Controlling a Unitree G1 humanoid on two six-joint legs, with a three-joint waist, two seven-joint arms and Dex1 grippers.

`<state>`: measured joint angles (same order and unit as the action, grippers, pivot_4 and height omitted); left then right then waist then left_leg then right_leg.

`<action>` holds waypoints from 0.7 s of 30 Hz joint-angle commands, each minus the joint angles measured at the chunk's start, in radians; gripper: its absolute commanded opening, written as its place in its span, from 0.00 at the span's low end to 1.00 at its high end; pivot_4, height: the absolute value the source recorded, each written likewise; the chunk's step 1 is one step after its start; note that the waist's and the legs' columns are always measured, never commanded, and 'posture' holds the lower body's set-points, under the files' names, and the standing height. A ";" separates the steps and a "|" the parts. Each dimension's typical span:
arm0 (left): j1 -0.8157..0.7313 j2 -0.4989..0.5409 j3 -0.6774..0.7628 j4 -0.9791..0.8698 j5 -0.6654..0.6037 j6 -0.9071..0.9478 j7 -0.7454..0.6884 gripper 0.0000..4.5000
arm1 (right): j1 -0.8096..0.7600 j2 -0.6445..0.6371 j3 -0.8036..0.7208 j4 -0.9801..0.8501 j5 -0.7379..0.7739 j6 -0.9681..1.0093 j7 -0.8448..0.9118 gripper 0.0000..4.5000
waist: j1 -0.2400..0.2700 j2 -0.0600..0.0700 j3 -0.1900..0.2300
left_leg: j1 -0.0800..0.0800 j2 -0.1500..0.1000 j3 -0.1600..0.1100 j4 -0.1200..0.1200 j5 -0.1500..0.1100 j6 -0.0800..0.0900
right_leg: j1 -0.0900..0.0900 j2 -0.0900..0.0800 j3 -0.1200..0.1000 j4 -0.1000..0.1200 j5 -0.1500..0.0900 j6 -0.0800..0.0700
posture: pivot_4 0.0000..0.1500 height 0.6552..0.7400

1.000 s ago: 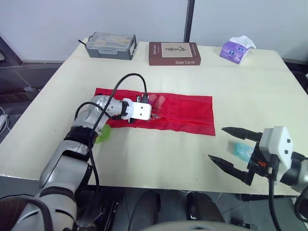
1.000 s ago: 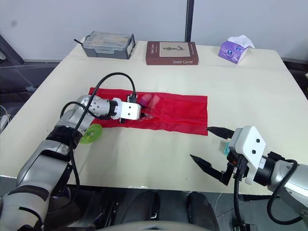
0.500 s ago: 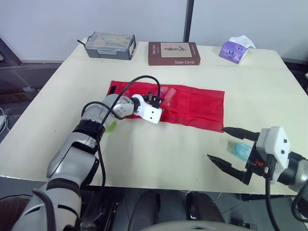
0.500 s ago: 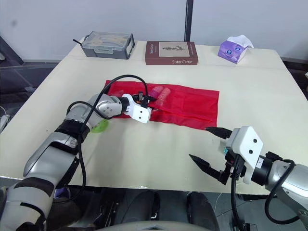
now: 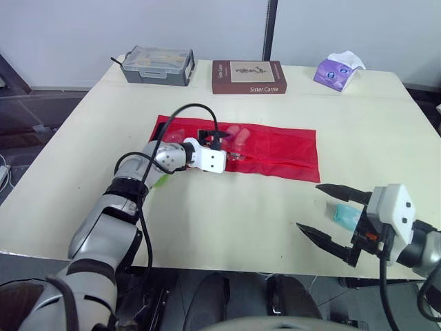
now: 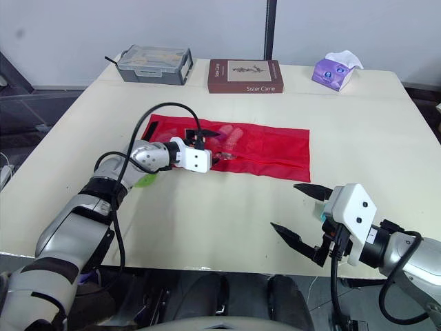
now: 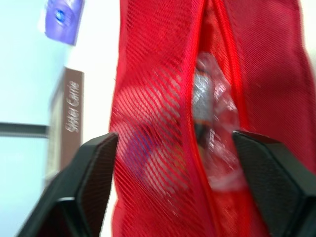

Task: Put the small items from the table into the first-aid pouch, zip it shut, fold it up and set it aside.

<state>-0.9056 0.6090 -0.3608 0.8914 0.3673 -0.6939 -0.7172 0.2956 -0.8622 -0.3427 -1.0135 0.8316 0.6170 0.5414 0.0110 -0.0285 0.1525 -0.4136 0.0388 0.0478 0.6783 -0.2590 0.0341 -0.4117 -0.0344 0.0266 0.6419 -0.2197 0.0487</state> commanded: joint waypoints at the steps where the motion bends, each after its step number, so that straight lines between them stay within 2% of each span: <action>1: 0.017 -0.009 0.101 -0.131 -0.289 0.207 -0.301 0.86 | 0.011 0.000 -0.067 -0.033 0.016 -0.029 0.015 1.00 | 0.000 0.000 0.000 | 0.000 0.000 0.000 0.000 0.000 0.000 | 0.000 0.000 0.000 0.000 0.000 0.000 | 1.00 1.00; 2: 0.028 -0.011 0.111 -0.187 -0.349 0.306 -0.382 0.86 | 0.015 0.003 -0.078 -0.033 0.024 -0.030 0.015 1.00 | 0.000 0.000 0.000 | 0.000 0.000 0.000 0.000 0.000 0.000 | 0.000 0.000 0.000 0.000 0.000 0.000 | 1.00 1.00; 5: 0.033 -0.036 0.118 -0.325 -0.419 0.544 -0.461 0.86 | 0.034 0.006 -0.107 -0.033 0.029 -0.031 0.020 1.00 | 0.004 0.000 0.000 | -0.001 0.000 -0.001 0.001 0.000 0.000 | 0.000 0.000 0.000 0.000 0.000 0.000 | 1.00 1.00; 7: 0.017 -0.077 0.093 -0.381 -0.399 0.676 -0.446 0.86 | 0.050 0.005 -0.126 -0.034 0.027 -0.033 0.024 1.00 | 0.005 0.000 0.000 | -0.001 0.000 -0.001 0.001 0.000 0.000 | 0.000 0.000 0.000 0.000 0.000 0.000 | 1.00 1.00; 10: -0.011 -0.143 0.046 -0.409 -0.334 0.761 -0.407 0.86 | 0.063 0.002 -0.148 -0.034 0.031 -0.036 0.019 1.00 | 0.002 0.000 0.000 | -0.001 -0.001 -0.001 0.002 0.000 0.000 | 0.001 0.000 0.000 0.000 0.000 0.000 | 1.00 1.00; 12: -0.043 -0.195 0.026 -0.379 -0.297 0.804 -0.361 0.86 | 0.073 -0.001 -0.161 -0.034 0.034 -0.041 0.020 1.00 | 0.002 0.000 0.000 | -0.001 -0.001 -0.002 0.002 0.000 0.000 | 0.001 0.001 0.000 0.000 0.000 0.000 | 1.00 1.00; 16: -0.164 -0.314 -0.015 -0.161 -0.203 0.795 -0.222 0.86 | 0.091 -0.010 -0.165 -0.034 0.037 -0.056 0.004 1.00 | 0.001 -0.001 0.000 | -0.001 -0.001 -0.001 0.003 0.000 0.000 | 0.000 0.001 0.000 0.000 -0.001 0.002 | 1.00 1.00; 21: -0.256 -0.403 -0.050 0.025 -0.129 0.700 -0.137 0.86 | 0.129 -0.030 -0.174 -0.034 0.044 -0.093 -0.024 1.00 | 0.001 -0.001 0.000 | -0.001 -0.001 -0.002 0.003 0.000 0.000 | 0.000 0.001 0.001 0.000 -0.001 0.001 | 1.00 1.00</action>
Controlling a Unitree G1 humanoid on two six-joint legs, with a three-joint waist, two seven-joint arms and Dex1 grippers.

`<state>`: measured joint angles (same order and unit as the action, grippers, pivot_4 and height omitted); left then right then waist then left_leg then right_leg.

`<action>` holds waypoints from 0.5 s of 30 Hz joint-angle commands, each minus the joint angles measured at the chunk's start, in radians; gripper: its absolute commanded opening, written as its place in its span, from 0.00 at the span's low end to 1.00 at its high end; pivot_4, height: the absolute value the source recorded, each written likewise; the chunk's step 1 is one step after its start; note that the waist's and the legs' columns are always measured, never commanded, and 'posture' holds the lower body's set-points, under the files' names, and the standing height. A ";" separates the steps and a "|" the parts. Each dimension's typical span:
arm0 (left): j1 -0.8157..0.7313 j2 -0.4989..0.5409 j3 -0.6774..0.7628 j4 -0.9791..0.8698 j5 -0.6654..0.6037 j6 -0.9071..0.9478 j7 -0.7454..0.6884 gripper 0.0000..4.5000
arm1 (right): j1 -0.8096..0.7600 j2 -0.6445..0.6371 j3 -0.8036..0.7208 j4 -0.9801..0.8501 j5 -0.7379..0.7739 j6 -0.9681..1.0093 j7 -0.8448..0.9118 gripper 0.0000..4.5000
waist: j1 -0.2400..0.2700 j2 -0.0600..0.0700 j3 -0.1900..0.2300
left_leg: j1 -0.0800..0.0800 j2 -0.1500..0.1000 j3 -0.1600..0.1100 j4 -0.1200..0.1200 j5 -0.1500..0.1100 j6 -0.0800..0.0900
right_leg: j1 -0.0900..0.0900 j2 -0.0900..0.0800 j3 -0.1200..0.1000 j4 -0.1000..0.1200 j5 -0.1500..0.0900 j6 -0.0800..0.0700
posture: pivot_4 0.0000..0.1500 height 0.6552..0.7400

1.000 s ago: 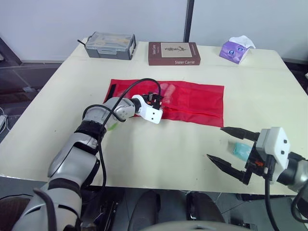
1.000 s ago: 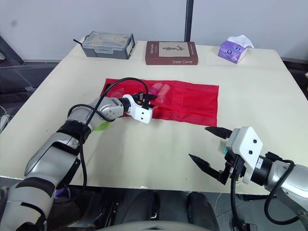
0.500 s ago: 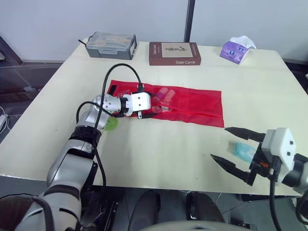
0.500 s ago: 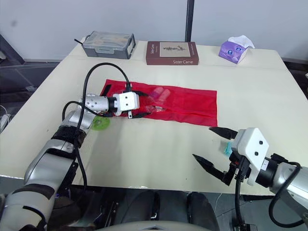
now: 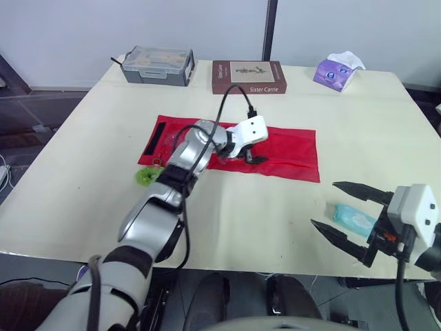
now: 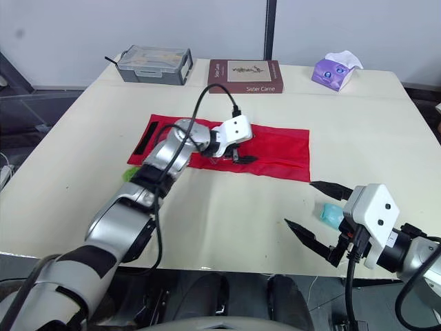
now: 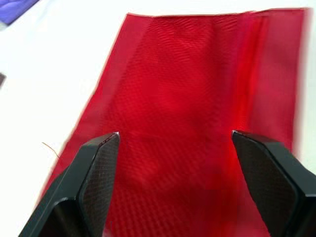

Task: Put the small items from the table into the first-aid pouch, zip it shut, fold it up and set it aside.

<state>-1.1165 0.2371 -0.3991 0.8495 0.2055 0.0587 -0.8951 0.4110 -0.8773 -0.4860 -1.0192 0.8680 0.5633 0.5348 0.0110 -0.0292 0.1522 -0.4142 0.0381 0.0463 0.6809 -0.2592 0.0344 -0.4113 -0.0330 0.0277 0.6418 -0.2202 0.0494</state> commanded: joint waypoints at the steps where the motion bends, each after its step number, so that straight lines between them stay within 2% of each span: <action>1: -0.055 -0.051 -0.007 0.081 0.024 -0.047 0.025 0.86 | 0.024 -0.019 -0.030 -0.028 0.007 -0.048 -0.025 1.00 | 0.001 0.000 0.000 | 0.000 0.000 0.000 0.000 0.000 0.000 | 0.000 0.000 0.000 0.000 0.000 0.000 | 1.00 1.00; 6: -0.068 -0.086 0.031 0.079 -0.019 -0.001 -0.068 0.86 | 0.081 -0.039 -0.043 -0.028 0.011 -0.098 -0.054 1.00 | 0.003 0.000 0.000 | -0.001 0.000 0.000 0.000 0.000 0.000 | 0.000 0.000 0.000 -0.001 0.000 0.000 | 1.00 1.00; 8: -0.064 -0.089 0.024 0.089 -0.005 -0.010 -0.064 0.86 | 0.109 -0.042 -0.046 -0.028 0.006 -0.121 -0.067 1.00 | 0.002 0.000 0.000 | -0.001 0.000 0.000 0.000 0.000 0.000 | 0.000 0.000 0.000 -0.001 0.000 0.000 | 1.00 1.00; 11: -0.068 -0.112 0.024 0.113 0.005 -0.012 -0.028 0.86 | 0.140 -0.052 -0.048 -0.028 -0.001 -0.150 -0.083 1.00 | 0.001 0.000 0.000 | -0.001 0.000 0.000 0.000 0.000 0.000 | 0.000 0.000 0.000 0.000 0.000 0.000 | 1.00 1.00; 15: -0.076 -0.145 -0.006 0.179 0.066 -0.063 0.093 0.86 | 0.178 -0.056 -0.073 -0.028 0.003 -0.188 -0.109 1.00 | 0.003 0.000 0.000 | -0.001 0.000 0.000 0.000 0.000 0.000 | 0.000 0.000 0.000 -0.001 0.000 0.000 | 1.00 1.00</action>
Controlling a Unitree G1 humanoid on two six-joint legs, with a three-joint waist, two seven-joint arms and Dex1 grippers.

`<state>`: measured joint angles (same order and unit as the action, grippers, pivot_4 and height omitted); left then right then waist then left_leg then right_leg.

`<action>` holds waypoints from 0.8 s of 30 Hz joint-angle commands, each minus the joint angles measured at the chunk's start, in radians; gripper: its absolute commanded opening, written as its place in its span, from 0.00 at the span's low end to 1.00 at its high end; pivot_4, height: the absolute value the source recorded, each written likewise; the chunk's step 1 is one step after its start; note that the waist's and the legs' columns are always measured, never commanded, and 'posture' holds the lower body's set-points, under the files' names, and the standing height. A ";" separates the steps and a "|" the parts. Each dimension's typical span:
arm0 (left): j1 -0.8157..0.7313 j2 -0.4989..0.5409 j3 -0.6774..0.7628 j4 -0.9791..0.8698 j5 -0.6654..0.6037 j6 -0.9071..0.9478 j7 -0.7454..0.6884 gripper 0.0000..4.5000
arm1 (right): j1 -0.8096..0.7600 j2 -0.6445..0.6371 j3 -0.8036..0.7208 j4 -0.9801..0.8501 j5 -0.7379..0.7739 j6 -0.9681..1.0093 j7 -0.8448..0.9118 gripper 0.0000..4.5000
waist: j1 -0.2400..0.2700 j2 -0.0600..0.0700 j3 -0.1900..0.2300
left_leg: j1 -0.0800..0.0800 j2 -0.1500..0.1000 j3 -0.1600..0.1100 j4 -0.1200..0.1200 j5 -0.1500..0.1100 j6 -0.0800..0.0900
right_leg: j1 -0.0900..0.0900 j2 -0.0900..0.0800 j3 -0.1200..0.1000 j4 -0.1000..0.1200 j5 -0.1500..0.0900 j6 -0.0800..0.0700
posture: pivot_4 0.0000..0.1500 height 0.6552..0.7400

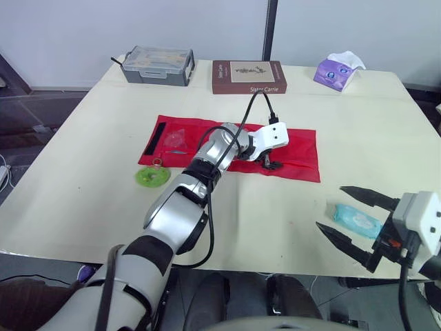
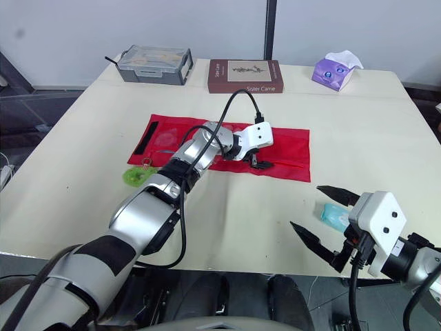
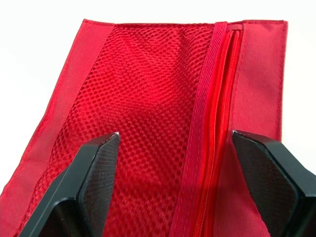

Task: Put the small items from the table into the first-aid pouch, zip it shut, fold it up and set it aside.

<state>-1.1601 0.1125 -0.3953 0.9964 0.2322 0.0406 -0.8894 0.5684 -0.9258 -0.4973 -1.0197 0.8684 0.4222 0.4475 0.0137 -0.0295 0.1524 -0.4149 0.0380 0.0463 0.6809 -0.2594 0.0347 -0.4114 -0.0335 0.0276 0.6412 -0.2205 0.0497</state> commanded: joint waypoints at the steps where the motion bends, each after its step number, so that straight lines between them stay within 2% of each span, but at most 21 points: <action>1: -0.037 -0.032 -0.007 0.053 0.046 -0.047 0.117 0.86 | 0.031 -0.006 -0.071 -0.028 0.002 -0.053 -0.028 1.00 | 0.001 0.000 0.000 | 0.000 0.000 0.000 0.000 0.000 0.000 | 0.000 0.000 0.000 0.000 0.000 0.000 | 1.00 1.00; 4: -0.050 -0.048 -0.009 0.099 0.072 -0.068 0.183 0.86 | 0.066 -0.001 -0.107 -0.028 0.004 -0.068 -0.036 1.00 | 0.001 0.000 0.000 | 0.000 0.000 0.000 0.000 0.000 0.000 | 0.000 0.000 0.000 0.000 0.000 0.000 | 1.00 1.00; 7: -0.057 -0.054 0.000 0.123 0.075 -0.081 0.191 0.68 | 0.100 0.031 -0.187 -0.028 0.045 -0.064 -0.026 1.00 | -0.001 0.000 0.000 | 0.000 0.000 0.000 0.000 0.000 0.000 | 0.000 0.000 0.000 0.000 0.000 0.001 | 1.00 1.00; 11: -0.066 -0.063 0.022 0.147 0.053 -0.074 0.166 0.27 | 0.114 0.056 -0.290 -0.003 0.078 -0.029 0.042 1.00 | -0.001 0.000 0.000 | 0.000 0.000 0.000 0.000 0.000 0.000 | 0.000 0.000 0.000 0.000 0.000 0.000 | 1.00 1.00; 12: -0.070 -0.065 0.030 0.153 0.045 -0.066 0.152 0.14 | 0.115 0.053 -0.323 0.019 0.090 -0.023 0.074 1.00 | 0.000 0.000 0.000 | 0.000 0.000 0.000 0.000 0.000 0.000 | 0.000 0.000 0.000 0.000 0.000 0.000 | 1.00 1.00; 14: -0.077 -0.067 0.049 0.160 0.026 -0.047 0.123 0.01 | 0.113 0.043 -0.383 0.058 0.122 -0.010 0.136 1.00 | 0.000 0.000 0.000 | 0.000 0.000 0.000 0.000 0.000 0.000 | 0.000 0.000 0.000 0.000 0.000 0.000 | 1.00 1.00; 18: -0.086 -0.067 0.091 0.155 -0.011 0.010 0.056 0.01 | 0.090 0.038 -0.451 0.104 0.154 0.010 0.206 1.00 | -0.001 0.000 0.000 | 0.000 0.000 0.000 0.000 0.000 0.000 | 0.000 0.000 0.000 0.000 0.000 -0.002 | 1.00 1.00; 24: -0.093 -0.052 0.157 0.091 -0.093 0.190 -0.087 0.01 | 0.075 0.047 -0.514 0.125 0.203 0.037 0.267 1.00 | -0.001 0.000 0.000 | 0.000 0.000 0.000 0.000 0.000 0.001 | 0.000 0.000 0.000 0.000 0.000 -0.002 | 1.00 1.00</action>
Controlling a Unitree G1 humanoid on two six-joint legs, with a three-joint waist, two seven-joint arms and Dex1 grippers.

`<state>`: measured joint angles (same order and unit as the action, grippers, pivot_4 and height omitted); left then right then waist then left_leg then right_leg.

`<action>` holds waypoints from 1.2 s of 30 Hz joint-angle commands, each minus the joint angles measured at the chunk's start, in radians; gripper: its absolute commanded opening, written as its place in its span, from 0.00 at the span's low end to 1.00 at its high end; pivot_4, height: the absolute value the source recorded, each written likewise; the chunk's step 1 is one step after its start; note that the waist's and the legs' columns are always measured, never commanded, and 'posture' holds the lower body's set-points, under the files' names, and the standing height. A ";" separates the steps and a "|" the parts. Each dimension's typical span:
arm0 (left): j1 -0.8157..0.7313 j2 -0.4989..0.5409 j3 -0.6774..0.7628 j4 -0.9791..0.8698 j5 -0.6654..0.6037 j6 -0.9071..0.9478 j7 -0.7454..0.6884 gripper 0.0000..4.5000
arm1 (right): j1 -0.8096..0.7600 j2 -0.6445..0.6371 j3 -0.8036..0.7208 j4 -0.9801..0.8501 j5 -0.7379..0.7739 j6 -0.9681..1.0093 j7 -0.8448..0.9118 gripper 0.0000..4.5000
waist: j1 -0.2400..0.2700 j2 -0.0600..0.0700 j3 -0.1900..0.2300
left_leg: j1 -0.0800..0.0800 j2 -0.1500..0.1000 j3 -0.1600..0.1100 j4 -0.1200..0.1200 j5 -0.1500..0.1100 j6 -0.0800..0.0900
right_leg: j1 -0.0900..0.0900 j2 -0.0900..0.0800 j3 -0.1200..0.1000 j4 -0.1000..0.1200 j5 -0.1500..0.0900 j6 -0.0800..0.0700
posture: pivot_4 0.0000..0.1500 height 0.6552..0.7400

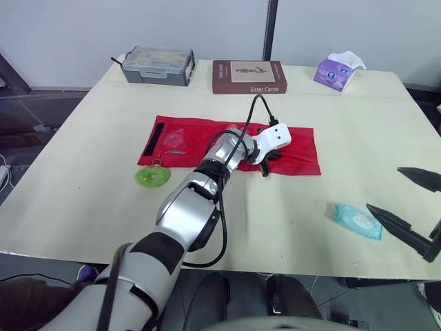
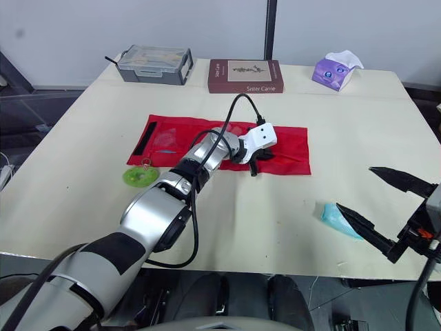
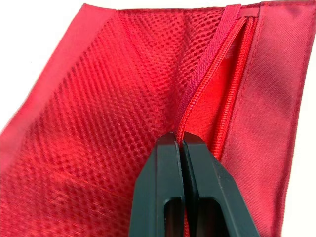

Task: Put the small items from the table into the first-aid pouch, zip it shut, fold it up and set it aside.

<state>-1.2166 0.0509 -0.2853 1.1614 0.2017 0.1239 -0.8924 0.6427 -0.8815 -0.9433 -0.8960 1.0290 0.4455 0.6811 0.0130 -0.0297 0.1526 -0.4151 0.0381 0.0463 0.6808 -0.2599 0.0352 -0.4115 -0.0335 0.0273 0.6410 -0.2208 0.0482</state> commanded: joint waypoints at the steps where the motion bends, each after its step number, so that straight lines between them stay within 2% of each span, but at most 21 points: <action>1: -0.037 0.014 0.058 -0.098 -0.079 0.156 -0.113 0.01 | 0.007 0.003 -0.079 0.001 0.046 0.024 0.039 1.00 | 0.000 0.000 0.000 | 0.000 0.000 0.000 0.000 0.000 0.000 | 0.000 0.000 0.000 0.000 0.000 0.000 | 1.00 1.00; 4: -0.007 0.038 0.062 -0.249 -0.127 0.347 -0.216 0.01 | 0.046 -0.011 -0.081 -0.023 0.005 0.080 0.045 1.00 | 0.000 0.000 0.000 | 0.000 0.000 -0.001 0.000 0.000 0.000 | 0.000 0.000 0.000 0.000 0.000 0.000 | 1.00 1.00; 7: 0.059 0.075 0.047 -0.471 -0.173 0.560 -0.270 0.01 | 0.079 -0.022 -0.011 -0.065 -0.139 0.117 0.010 1.00 | -0.002 0.001 0.000 | 0.000 0.000 -0.002 0.000 0.000 0.000 | 0.000 0.000 0.000 0.000 0.000 -0.001 | 1.00 1.00; 11: 0.148 0.118 0.035 -0.729 -0.224 0.788 -0.263 0.01 | 0.080 -0.037 0.092 -0.068 -0.249 0.164 -0.016 1.00 | -0.003 0.001 -0.001 | 0.000 0.000 -0.005 0.000 0.000 0.000 | 0.000 0.000 0.000 0.001 -0.001 0.000 | 1.00 1.00; 14: 0.195 0.126 0.038 -0.850 -0.259 0.905 -0.220 0.01 | 0.070 -0.073 0.158 -0.032 -0.333 0.185 0.015 1.00 | -0.002 0.002 -0.001 | 0.000 0.000 -0.006 0.000 0.000 0.000 | 0.000 0.000 0.000 0.001 -0.001 0.000 | 1.00 1.00; 16: 0.228 0.128 0.025 -0.902 -0.269 0.928 -0.187 0.01 | 0.039 -0.101 0.204 0.003 -0.345 0.225 0.020 1.00 | -0.001 0.002 -0.001 | 0.000 0.000 -0.006 0.000 0.000 0.000 | 0.000 0.000 0.000 0.001 -0.002 0.002 | 1.00 1.00; 19: 0.269 0.107 0.010 -0.945 -0.275 0.916 -0.125 0.01 | 0.000 -0.217 0.340 0.109 -0.483 0.258 0.033 1.00 | -0.001 0.002 -0.001 | 0.001 0.000 -0.006 0.000 0.000 0.000 | 0.000 -0.001 0.001 0.000 -0.002 0.001 | 1.00 1.00; 21: 0.280 0.094 0.002 -0.946 -0.274 0.882 -0.092 0.01 | -0.065 -0.261 0.424 0.174 -0.524 0.269 0.031 1.00 | -0.001 0.001 0.000 | 0.001 0.000 -0.005 0.001 0.000 0.000 | 0.000 -0.001 0.001 0.000 -0.002 -0.001 | 1.00 1.00; 28: 0.292 0.076 -0.024 -0.898 -0.281 0.710 -0.050 0.01 | -0.361 -0.294 0.675 0.348 -0.572 0.367 0.028 1.00 | -0.001 0.002 0.000 | 0.001 -0.001 -0.005 0.001 0.000 0.000 | 0.000 0.000 0.001 0.000 0.000 -0.001 | 1.00 1.00; 31: 0.283 0.067 -0.026 -0.862 -0.290 0.661 -0.048 0.01 | -0.423 -0.288 0.742 0.393 -0.584 0.389 0.056 1.00 | 0.001 0.003 0.000 | 0.001 -0.001 -0.003 0.001 0.000 0.000 | 0.000 0.000 0.001 0.000 0.000 -0.001 | 1.00 1.00; 32: 0.274 0.061 -0.024 -0.842 -0.292 0.646 -0.045 0.00 | -0.435 -0.284 0.753 0.402 -0.580 0.399 0.067 0.88 | 0.001 0.003 0.000 | 0.000 -0.001 -0.002 0.001 0.000 0.000 | 0.000 0.000 0.001 0.000 0.000 0.000 | 1.00 1.00; 33: 0.265 0.055 -0.022 -0.823 -0.294 0.633 -0.042 0.00 | -0.443 -0.280 0.757 0.406 -0.573 0.409 0.077 0.82 | 0.002 0.003 0.000 | 0.000 -0.001 -0.002 0.001 0.000 0.000 | 0.000 0.000 0.001 0.000 0.000 0.000 | 1.00 1.00; 36: 0.238 0.034 -0.016 -0.765 -0.300 0.598 -0.034 0.00 | -0.432 -0.270 0.731 0.388 -0.569 0.427 0.087 0.52 | 0.002 0.003 0.000 | 0.000 -0.001 -0.002 0.001 0.000 0.000 | 0.000 0.000 0.001 0.000 0.001 0.001 | 1.00 1.00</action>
<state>-0.9441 0.1058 -0.3155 0.3958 -0.0811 0.7587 -0.9291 0.2113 -1.1529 -0.1750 -0.4914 0.4555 0.8660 0.7594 0.0147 -0.0272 0.1522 -0.4151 0.0374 0.0446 0.6817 -0.2598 0.0352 -0.4116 -0.0340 0.0280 0.6411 -0.2203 0.0491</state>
